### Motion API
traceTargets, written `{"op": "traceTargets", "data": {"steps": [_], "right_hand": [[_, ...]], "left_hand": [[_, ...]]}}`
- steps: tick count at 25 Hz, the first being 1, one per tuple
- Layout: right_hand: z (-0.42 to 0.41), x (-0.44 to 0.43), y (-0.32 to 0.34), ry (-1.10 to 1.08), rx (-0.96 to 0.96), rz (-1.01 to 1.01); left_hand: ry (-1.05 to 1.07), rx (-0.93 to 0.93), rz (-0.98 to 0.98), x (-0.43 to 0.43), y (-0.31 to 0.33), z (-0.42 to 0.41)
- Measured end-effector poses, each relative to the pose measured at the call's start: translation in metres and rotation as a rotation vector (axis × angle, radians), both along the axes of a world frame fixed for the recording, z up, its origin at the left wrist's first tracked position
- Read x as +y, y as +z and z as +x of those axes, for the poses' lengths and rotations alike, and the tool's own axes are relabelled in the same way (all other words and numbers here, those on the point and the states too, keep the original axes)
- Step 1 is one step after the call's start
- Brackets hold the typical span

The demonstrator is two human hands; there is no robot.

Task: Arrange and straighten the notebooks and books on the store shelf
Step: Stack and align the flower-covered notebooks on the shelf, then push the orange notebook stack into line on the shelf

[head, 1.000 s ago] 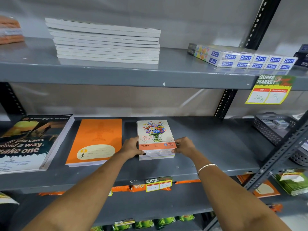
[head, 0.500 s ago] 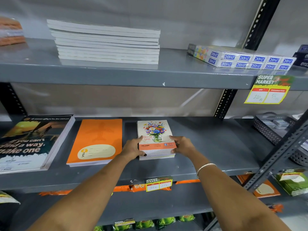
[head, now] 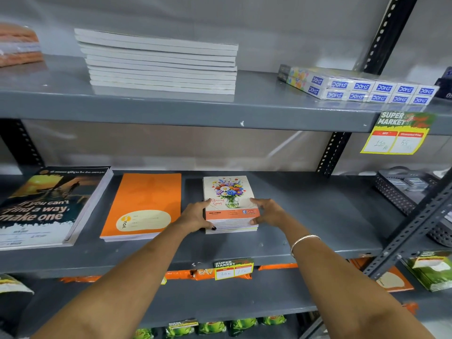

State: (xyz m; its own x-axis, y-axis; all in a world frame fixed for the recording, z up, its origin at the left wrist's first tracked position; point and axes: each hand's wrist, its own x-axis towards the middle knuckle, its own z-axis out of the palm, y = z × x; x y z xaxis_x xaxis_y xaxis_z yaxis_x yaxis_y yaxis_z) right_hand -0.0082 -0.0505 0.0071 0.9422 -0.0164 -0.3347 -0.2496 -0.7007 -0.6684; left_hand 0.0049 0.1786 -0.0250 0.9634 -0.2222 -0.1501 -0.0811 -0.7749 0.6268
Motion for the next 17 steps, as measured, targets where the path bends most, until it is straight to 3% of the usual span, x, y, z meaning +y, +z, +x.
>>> {"op": "traceTargets", "data": {"steps": [4, 7, 9, 12, 17], "right_hand": [[0.014, 0.027, 0.022, 0.093, -0.107, -0.222], [0.016, 0.082, 0.032, 0.161, -0.32, -0.244], [0.009, 0.13, 0.027, 0.256, -0.363, -0.26], [-0.003, 0.183, 0.006, 0.341, -0.241, -0.267], [-0.019, 0.202, -0.012, 0.257, -0.062, -0.208]], "left_hand": [[0.053, -0.066, -0.142, 0.033, 0.022, -0.007], [0.095, -0.213, -0.001, 0.086, 0.032, -0.012], [0.105, -0.22, 0.133, 0.132, 0.032, -0.02], [0.105, -0.101, 0.265, 0.195, 0.024, -0.028], [0.003, 0.073, 0.103, 0.24, 0.013, -0.032]]}}
